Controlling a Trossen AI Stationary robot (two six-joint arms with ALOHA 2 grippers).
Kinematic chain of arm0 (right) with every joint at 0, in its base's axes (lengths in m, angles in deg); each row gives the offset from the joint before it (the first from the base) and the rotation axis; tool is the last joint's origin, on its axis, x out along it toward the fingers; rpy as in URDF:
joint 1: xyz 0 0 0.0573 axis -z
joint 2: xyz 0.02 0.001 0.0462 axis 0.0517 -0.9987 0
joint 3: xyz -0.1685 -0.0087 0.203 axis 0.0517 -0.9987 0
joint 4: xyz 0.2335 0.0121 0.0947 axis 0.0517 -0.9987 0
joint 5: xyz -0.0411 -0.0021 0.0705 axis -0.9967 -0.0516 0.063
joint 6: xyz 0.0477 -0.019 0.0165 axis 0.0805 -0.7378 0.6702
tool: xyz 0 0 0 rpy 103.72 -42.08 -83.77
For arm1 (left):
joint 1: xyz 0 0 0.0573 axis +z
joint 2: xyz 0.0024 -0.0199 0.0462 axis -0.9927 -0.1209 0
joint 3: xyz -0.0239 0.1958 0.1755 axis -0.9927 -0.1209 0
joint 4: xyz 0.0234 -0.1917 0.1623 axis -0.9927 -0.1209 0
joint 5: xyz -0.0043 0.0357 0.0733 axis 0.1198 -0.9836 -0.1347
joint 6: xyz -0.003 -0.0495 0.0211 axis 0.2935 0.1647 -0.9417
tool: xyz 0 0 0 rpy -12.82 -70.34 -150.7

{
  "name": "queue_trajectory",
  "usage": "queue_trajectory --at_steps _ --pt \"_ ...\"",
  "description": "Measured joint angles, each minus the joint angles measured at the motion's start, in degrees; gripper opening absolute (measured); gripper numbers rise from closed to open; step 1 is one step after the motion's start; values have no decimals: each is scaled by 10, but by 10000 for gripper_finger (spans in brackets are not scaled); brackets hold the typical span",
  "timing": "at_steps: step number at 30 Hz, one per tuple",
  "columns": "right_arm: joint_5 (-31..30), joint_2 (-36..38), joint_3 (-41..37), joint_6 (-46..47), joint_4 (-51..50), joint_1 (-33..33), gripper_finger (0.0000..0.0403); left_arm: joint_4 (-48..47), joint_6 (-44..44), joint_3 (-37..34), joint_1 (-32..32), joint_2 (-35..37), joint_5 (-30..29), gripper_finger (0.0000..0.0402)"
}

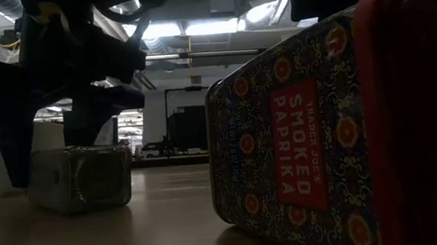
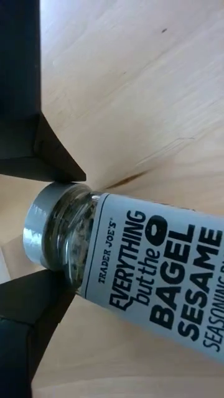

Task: Sort spices by type
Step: Put the left white seasoning bottle into the white bin

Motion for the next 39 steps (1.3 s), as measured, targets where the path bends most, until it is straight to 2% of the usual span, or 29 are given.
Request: queue_trajectory --at_steps 9,18,28,36,39 --pt "0 0 0 0 0 0 225 -5 21 0 1 2 0 185" --pt "0 0 0 0 1 0 225 -114 29 57 1 3 -2 185" --pt "0 0 0 0 2 0 225 -204 25 115 1 3 -40 185" --pt "0 0 0 0 2 0 225 -348 21 171 6 3 -109 186" --pt "0 0 0 0 2 0 225 -357 27 191 13 8 -129 186"
